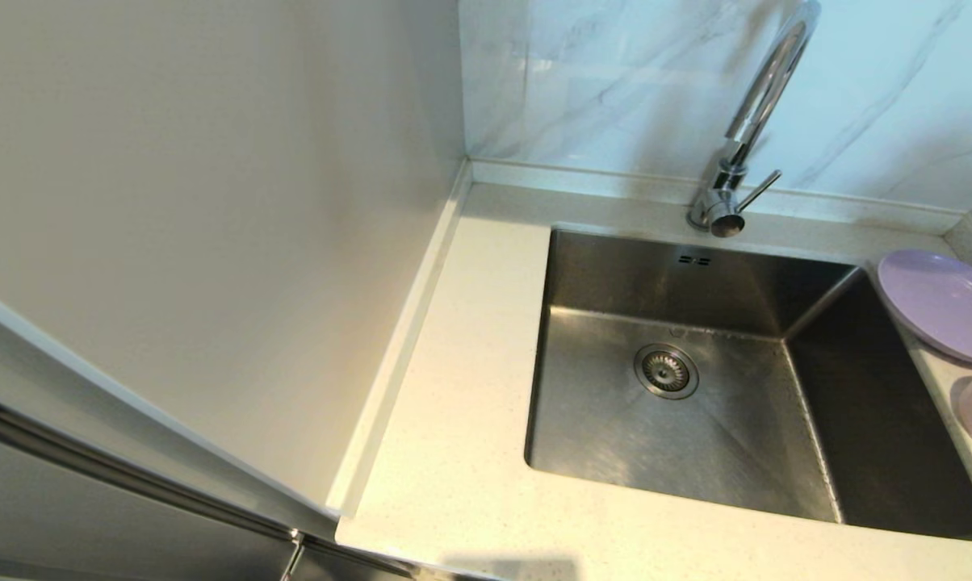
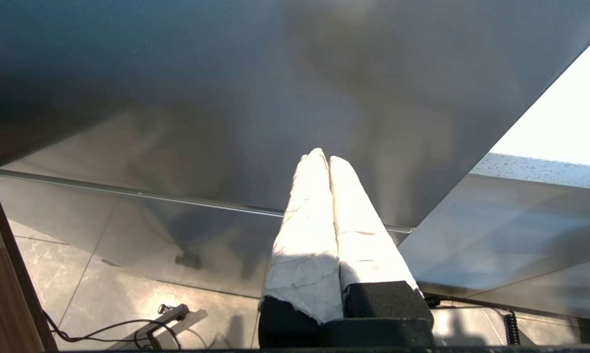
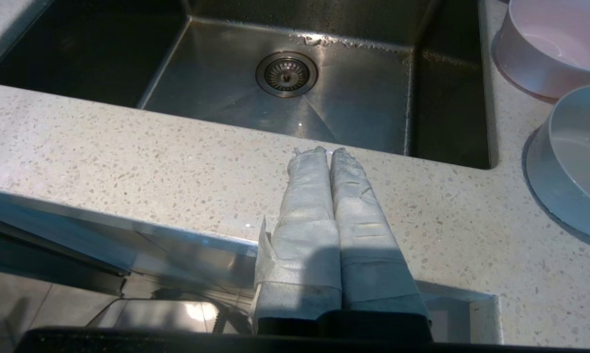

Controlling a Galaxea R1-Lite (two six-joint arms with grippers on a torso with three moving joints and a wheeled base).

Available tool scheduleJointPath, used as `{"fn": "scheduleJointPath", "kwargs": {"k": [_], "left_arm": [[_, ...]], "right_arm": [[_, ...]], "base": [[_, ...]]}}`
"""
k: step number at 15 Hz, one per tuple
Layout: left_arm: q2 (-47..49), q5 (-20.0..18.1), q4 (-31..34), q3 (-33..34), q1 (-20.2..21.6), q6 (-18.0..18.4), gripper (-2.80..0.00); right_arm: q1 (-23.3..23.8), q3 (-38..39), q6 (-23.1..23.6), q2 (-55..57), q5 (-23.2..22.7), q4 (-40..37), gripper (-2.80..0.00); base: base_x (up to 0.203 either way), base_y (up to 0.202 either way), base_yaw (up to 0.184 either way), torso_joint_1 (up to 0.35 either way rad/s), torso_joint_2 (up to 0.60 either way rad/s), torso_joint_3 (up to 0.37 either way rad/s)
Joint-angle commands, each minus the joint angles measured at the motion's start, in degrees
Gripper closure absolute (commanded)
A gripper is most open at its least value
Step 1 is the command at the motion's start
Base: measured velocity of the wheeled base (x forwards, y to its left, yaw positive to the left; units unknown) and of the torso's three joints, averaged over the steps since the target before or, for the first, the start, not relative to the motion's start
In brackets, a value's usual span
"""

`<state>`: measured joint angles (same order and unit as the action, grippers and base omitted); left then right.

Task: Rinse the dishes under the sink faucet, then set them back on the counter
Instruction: Turn on the faucet

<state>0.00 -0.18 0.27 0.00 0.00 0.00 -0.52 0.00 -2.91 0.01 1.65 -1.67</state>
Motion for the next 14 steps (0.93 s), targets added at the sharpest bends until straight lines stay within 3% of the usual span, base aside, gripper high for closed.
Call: {"fn": "scheduleJointPath", "kwargs": {"k": [1, 14], "left_arm": [[0.0, 0.0, 0.0, 0.0, 0.0, 0.0, 0.00], [0.0, -0.1, 0.0, 0.0, 0.0, 0.0, 0.00]], "right_arm": [[0.0, 0.4, -0.1, 0.1, 0.0, 0.0, 0.00], [-0.1, 0.5, -0.6, 0.2, 0.3, 0.0, 0.00]], "base": [[0.000, 0.000, 0.000, 0.000, 0.00, 0.000], [0.000, 0.000, 0.000, 0.000, 0.00, 0.000]]}}
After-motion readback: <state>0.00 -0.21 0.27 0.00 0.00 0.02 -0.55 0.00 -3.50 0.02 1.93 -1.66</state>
